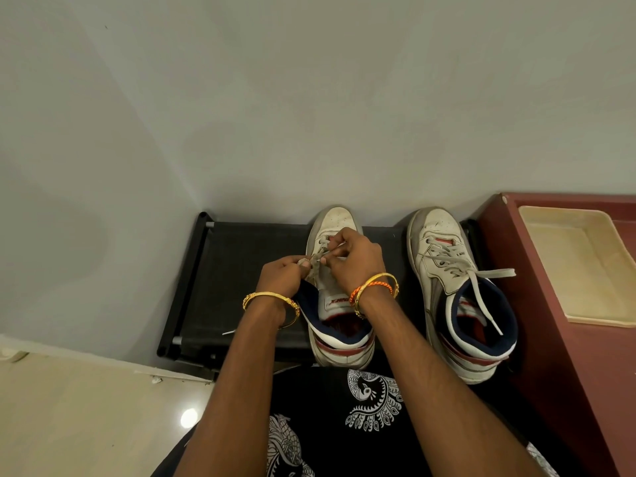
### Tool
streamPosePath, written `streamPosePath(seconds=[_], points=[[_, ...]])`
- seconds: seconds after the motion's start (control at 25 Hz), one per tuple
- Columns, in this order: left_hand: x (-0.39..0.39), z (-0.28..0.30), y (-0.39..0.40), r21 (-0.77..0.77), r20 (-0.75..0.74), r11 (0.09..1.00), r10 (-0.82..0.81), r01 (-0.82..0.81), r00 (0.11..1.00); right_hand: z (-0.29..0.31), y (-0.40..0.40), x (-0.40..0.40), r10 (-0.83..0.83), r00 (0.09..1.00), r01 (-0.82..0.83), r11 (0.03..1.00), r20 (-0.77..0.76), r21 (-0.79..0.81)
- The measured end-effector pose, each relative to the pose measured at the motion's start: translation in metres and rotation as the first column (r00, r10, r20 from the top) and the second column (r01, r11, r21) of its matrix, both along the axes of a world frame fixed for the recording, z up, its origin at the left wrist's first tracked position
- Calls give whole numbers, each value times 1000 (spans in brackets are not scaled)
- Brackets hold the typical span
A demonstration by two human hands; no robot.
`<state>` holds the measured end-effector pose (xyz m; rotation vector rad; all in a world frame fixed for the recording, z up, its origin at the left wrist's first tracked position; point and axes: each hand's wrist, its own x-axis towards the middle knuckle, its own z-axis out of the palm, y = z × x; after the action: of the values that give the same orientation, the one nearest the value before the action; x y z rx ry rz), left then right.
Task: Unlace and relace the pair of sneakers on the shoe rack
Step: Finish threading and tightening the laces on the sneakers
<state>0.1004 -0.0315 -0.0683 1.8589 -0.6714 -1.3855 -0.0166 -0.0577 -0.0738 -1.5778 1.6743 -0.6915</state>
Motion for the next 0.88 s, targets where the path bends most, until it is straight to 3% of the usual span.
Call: streamPosePath(seconds=[0.16, 0.28, 0.36, 0.68, 0.8, 0.88], points=[[4, 0, 2, 4, 24, 997, -76, 76, 997, -5, -1, 3, 29, 999, -29, 1000, -19, -2], [9, -2, -4, 108, -200, 990, -66, 89, 978, -5, -3, 3, 14, 1000, -14, 1000, 25, 6], [10, -8, -10, 166, -253, 986, 12, 32, 967, -4, -3, 3, 8, 998, -10, 1000, 69, 28], [1, -6, -8, -42, -20, 999, -23, 22, 1000, 4, 4, 4, 48, 995, -53, 997, 92, 50], [0, -11, -14, -50, 115, 998, 46, -40, 992, 7, 9, -3, 34, 991, -34, 999, -131, 5], [6, -10, -15, -109, 67, 969, 228, -220, 971, 9, 12, -13, -64, 971, 66, 998, -231, -2]])
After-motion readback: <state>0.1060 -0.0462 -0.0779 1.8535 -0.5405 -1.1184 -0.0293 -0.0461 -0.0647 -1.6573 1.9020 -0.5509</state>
